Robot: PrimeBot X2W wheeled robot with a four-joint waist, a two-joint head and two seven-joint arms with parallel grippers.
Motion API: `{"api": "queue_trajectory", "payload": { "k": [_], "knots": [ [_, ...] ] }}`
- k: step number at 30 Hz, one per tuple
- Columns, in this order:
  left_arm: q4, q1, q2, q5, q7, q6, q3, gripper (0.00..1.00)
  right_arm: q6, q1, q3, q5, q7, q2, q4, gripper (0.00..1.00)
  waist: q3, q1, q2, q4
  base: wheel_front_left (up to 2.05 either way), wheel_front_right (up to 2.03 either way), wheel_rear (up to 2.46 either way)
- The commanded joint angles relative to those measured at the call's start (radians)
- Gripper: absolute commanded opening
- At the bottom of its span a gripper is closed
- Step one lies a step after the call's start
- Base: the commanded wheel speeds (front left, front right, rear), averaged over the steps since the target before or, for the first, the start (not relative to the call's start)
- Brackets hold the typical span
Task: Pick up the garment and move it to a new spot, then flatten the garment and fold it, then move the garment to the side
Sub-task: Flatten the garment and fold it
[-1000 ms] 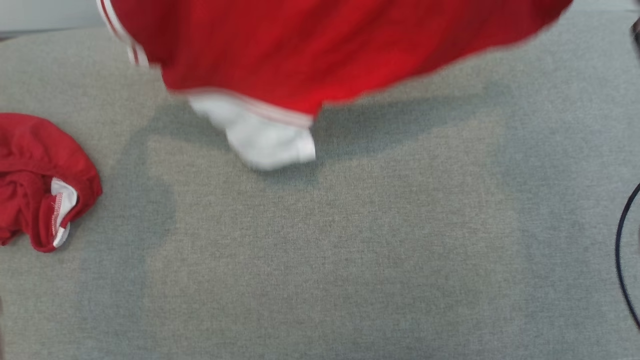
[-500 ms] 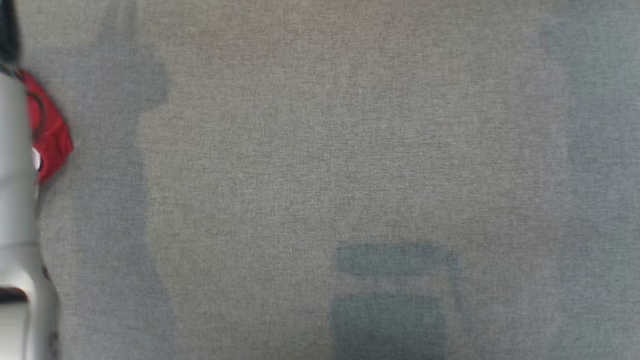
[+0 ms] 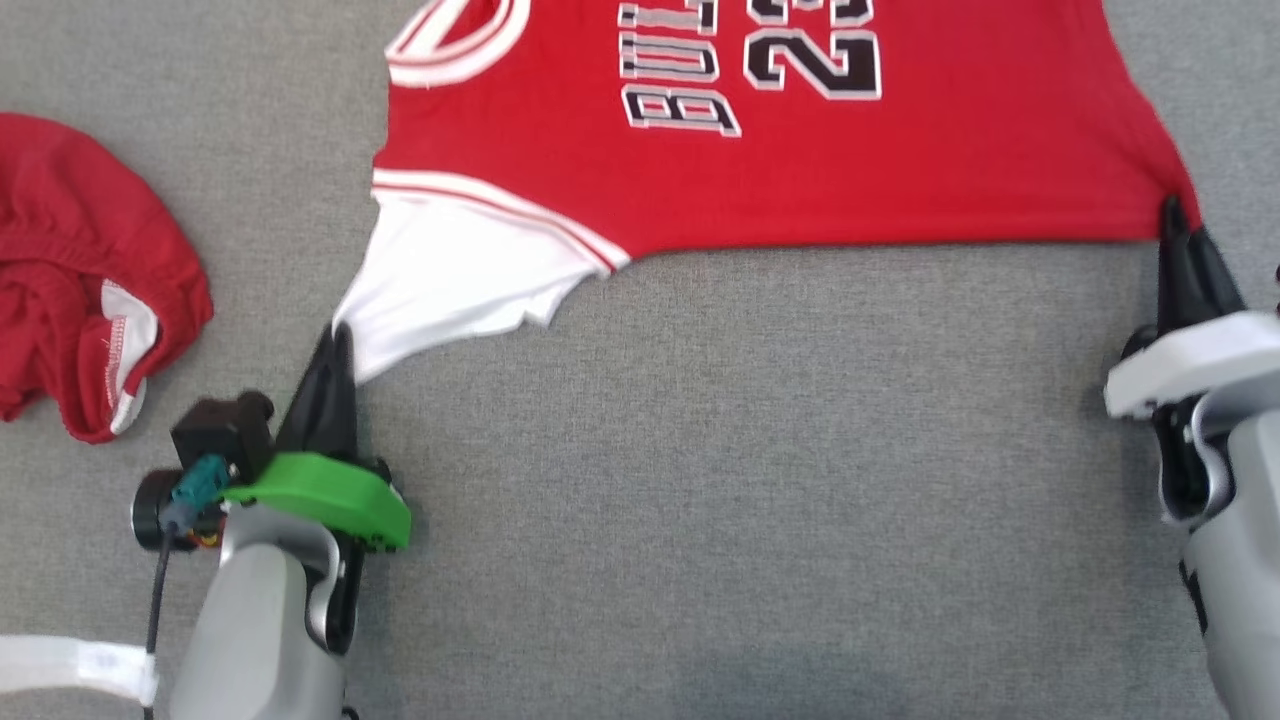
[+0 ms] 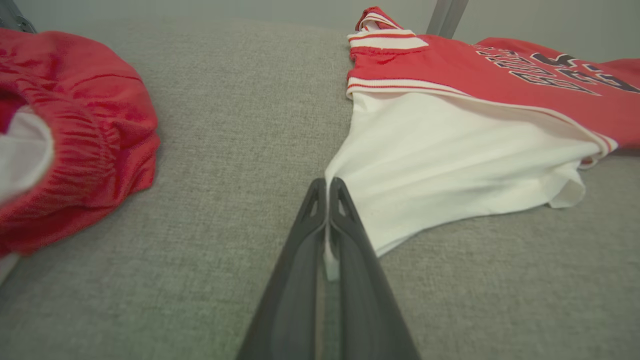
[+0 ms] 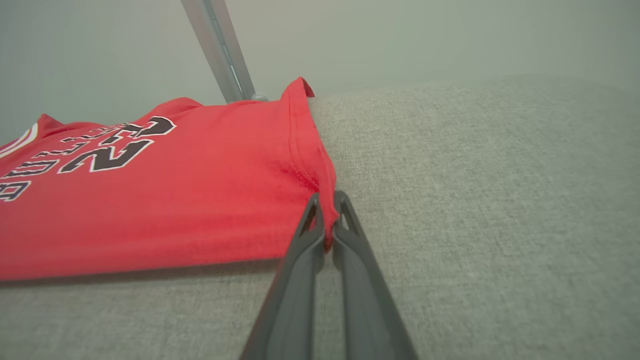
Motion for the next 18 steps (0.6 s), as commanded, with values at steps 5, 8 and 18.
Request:
{"api": "queue_trajectory", "payload": {
  "k": [5, 8, 18],
  "knots": [
    [0.009, 0.165, -0.005, 0.013, 0.0, 0.004, 0.0, 0.0, -0.005, 0.176, 0.0, 0.018, -0.003, 0.021, -0.019, 0.0, -0.225, -0.0001, 0.0, -0.053, 0.0, 0.0, 0.0],
    [0.027, 0.256, -0.01, 0.001, 0.001, 0.003, -0.05, 0.0, -0.004, 0.276, 0.012, 0.024, -0.003, 0.039, -0.019, 0.0, -0.304, -0.0001, 0.0, -0.062, 0.0, 0.0, 0.0],
    [0.036, 0.52, -0.017, -0.037, 0.0, 0.003, -0.078, 0.0, -0.004, 0.53, 0.033, 0.005, -0.003, 0.092, -0.021, 0.0, -0.497, -0.0001, 0.0, -0.091, 0.0, 0.0, 0.0]
  ]
}}
